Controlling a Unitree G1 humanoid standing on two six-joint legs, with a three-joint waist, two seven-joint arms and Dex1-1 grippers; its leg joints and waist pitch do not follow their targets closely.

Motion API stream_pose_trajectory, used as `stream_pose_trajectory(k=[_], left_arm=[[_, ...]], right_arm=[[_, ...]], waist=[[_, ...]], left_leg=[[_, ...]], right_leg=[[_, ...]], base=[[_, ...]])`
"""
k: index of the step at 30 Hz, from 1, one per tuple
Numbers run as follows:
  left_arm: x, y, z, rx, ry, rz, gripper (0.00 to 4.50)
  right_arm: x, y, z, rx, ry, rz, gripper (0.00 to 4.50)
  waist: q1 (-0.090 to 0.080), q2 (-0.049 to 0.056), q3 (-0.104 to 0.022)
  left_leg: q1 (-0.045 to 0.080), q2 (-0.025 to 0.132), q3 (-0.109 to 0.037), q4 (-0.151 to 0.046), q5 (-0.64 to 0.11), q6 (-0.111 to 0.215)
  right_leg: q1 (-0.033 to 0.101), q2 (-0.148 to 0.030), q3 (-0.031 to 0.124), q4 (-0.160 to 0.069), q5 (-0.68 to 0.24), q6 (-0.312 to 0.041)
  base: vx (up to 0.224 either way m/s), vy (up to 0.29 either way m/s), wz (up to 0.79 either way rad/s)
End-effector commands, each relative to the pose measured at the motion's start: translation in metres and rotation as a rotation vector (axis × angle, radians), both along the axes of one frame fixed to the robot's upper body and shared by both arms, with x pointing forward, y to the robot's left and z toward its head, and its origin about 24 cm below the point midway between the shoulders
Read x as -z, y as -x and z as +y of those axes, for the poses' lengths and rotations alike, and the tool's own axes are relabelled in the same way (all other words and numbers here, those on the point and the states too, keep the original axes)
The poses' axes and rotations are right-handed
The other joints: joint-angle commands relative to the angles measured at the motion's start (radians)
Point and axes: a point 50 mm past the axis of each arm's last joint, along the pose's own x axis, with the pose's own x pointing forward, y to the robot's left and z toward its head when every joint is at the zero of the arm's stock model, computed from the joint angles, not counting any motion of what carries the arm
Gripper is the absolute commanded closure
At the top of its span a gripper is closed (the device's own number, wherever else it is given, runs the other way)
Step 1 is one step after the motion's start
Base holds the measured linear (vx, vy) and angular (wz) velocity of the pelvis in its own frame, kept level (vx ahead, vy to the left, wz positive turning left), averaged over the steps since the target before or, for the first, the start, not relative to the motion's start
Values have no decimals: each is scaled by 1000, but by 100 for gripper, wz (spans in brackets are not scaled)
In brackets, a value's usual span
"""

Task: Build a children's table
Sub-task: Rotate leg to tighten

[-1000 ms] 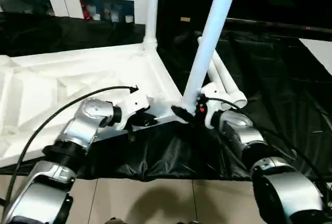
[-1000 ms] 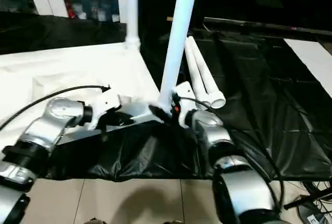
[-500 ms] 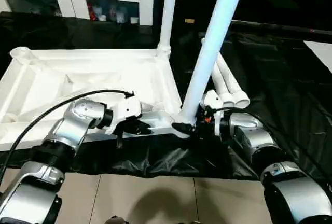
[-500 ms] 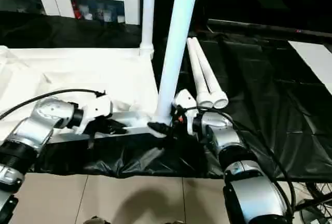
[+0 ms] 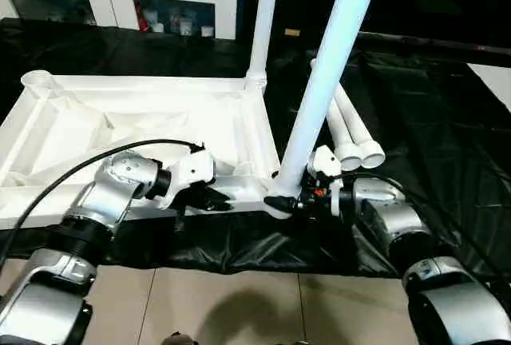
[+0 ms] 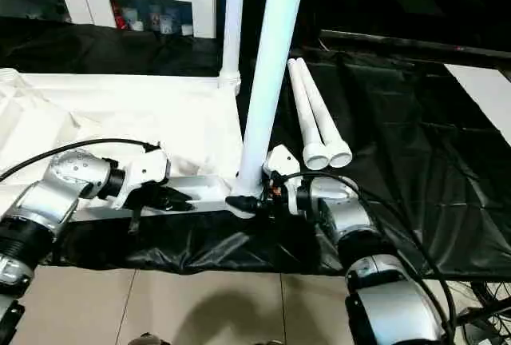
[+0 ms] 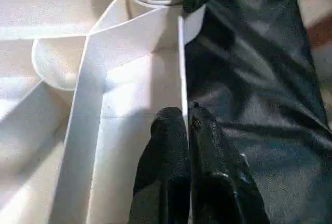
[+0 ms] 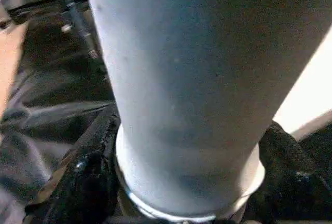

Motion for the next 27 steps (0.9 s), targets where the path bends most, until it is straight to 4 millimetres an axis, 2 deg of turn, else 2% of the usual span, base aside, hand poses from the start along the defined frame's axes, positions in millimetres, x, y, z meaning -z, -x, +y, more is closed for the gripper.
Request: stream_pose_trajectory(k=[1, 2, 4, 5, 6, 8, 9, 13, 14, 18, 20, 25, 27], left_arm=[[0, -8, -22, -55, 37, -30, 450], [0, -11, -25, -92, 42, -43, 450], [1, -20, -40, -205, 71, -82, 450], [2, -22, -51, -260, 93, -88, 450], [2, -22, -51, -260, 93, -88, 450], [3, -25, -63, -313, 111, -101, 450], [4, -25, -70, -324, 116, -103, 450], [8, -21, -86, -299, 108, -124, 450], [9, -20, -86, -282, 103, -128, 450], [10, -17, -81, -238, 99, -137, 450], [11, -14, -72, -214, 92, -125, 450], [12, -6, -58, -140, 115, -92, 450], [11, -1, -49, -78, 125, -65, 450]], right_arm=[[7, -3, 10, 141, -3, 28, 170], [9, -4, 14, 183, 5, 33, 170], [13, -9, 29, 327, -15, 62, 172], [14, -11, 38, 430, -44, 95, 173], [14, -11, 38, 430, -44, 95, 173], [16, -15, 48, 558, -54, 126, 173], [16, -15, 54, 599, -61, 135, 173], [9, -16, 68, 616, -77, 68, 173], [7, -16, 69, 593, -121, 88, 118], [0, -18, 65, 560, -192, 82, 98], [-1, -18, 56, 500, -145, 36, 59], [0, -17, 37, 389, -78, 0, 52], [-2, -14, 26, 265, -55, -9, 52]], waist=[[-5, 17, -62], [-8, 14, -57], [-10, 16, -56], [-11, 15, -55], [-11, 15, -55], [-14, 15, -55], [-14, 15, -57], [-12, 12, -59], [-11, 13, -60], [-11, 14, -61], [-12, 15, -61], [-18, 14, -60], [-22, 14, -61]], left_leg=[[17, 21, -5, -64, -206, 4], [21, 16, -8, -67, -246, -12], [20, 16, -10, -68, -259, -19], [27, 15, -13, -69, -284, -32], [27, 15, -13, -69, -284, -32], [24, 15, -12, -70, -276, -32], [28, 15, -13, -70, -284, -32], [24, 12, -10, -68, -276, -19], [22, 12, -10, -68, -268, -10], [16, 13, -10, -69, -251, 7], [16, 14, -10, -68, -249, 11], [13, 13, -9, -67, -229, 20], [13, 13, -9, -64, -223, 33]], right_leg=[[52, -75, 50, -62, -169, -220], [49, -79, 52, -77, -277, -191], [49, -80, 53, -83, -333, -170], [44, -81, 52, -91, -393, -149], [44, -81, 52, -91, -393, -149], [43, -79, 52, -91, -386, -140], [41, -78, 51, -91, -375, -140], [43, -76, 52, -89, -339, -132], [45, -76, 52, -88, -320, -133], [51, -75, 52, -81, -270, -145], [51, -76, 51, -82, -266, -156], [55, -77, 51, -80, -263, -169], [57, -77, 51, -78, -246, -179]], base=[[0, 0, 0], [0, 0, 0], [0, 0, 0], [0, 0, 0], [0, 0, 0], [0, 0, 0], [0, 0, 0], [0, 0, 0], [0, 0, 0], [0, 0, 0], [0, 0, 0], [0, 0, 0], [0, 0, 0]])
